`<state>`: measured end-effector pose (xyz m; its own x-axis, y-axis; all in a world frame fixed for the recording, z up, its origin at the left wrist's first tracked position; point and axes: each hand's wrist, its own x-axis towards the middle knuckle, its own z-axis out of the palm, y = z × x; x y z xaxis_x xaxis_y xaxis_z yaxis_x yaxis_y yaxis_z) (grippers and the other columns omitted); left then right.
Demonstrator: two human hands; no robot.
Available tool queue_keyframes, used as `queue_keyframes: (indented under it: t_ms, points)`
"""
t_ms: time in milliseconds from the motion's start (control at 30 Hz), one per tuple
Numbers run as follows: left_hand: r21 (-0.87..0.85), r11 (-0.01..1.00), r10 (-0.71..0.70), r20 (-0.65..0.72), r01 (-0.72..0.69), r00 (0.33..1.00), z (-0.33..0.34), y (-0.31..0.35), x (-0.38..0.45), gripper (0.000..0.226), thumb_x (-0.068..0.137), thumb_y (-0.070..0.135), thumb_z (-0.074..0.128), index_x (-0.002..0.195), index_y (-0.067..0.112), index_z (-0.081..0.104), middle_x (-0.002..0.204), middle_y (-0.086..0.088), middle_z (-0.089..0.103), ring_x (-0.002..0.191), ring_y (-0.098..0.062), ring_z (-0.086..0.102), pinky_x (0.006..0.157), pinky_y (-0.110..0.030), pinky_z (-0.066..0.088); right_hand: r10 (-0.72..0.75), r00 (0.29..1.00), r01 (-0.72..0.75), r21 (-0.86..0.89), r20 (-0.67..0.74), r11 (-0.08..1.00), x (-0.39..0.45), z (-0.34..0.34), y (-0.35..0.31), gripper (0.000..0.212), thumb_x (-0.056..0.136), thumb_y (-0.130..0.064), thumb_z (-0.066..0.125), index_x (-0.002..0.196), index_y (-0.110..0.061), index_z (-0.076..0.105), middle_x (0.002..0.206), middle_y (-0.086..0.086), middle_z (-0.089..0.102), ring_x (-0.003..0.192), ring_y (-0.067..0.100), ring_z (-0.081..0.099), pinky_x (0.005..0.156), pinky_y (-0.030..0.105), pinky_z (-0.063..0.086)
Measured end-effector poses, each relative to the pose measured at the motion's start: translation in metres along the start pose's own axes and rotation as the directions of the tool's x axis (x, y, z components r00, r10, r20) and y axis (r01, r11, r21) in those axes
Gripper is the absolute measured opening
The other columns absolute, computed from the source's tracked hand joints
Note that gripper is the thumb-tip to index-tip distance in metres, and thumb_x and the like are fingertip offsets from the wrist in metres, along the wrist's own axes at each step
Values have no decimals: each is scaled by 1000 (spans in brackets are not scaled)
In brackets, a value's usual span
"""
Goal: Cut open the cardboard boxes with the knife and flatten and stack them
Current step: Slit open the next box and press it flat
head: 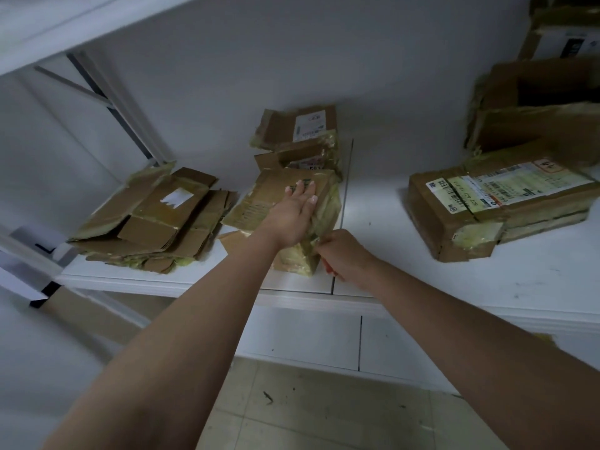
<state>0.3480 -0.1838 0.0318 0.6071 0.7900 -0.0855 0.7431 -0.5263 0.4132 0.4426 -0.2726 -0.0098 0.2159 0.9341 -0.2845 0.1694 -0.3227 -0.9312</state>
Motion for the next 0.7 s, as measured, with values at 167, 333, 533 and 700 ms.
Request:
queue_keyframes:
  t_ms: [167, 333, 533, 700]
  points:
    - [38, 999, -11, -1, 11, 1000, 0, 5, -4, 51, 105, 38, 19, 154, 22, 12, 162, -3, 2, 149, -25, -2, 120, -50, 7, 50, 996, -52, 20, 70, 998, -24, -9, 3, 21, 92, -12, 42, 84, -4, 61, 52, 7, 46, 41, 15, 36, 41, 17, 26]
    - [47, 996, -77, 51, 75, 996, -8, 18, -7, 55, 105, 38, 25, 155, 19, 9, 162, -5, -2, 148, -28, -5, 120, -47, 5, 86, 994, -85, -22, 69, 996, -32, -16, -3, 19, 91, -14, 48, 88, -3, 63, 51, 7, 48, 41, 14, 35, 41, 16, 26]
    - [165, 984, -93, 130, 71, 987, -11, 20, -12, 62, 105, 33, 30, 154, 18, -3, 161, -8, -10, 148, -31, -8, 118, -41, 6, -26, 999, 29, -72, 37, 997, -43, -12, 10, 26, 91, -8, 38, 88, -1, 63, 52, 9, 48, 36, 11, 39, 35, 16, 30]
    - [124, 986, -123, 95, 111, 988, -8, 20, -9, 64, 104, 31, 33, 154, 12, -3, 161, -13, -3, 148, -32, 0, 119, -45, 14, -171, 982, 187, -254, 85, 949, -52, -22, 21, 27, 96, -14, 38, 87, -2, 59, 50, 8, 52, 37, 11, 43, 37, 18, 37]
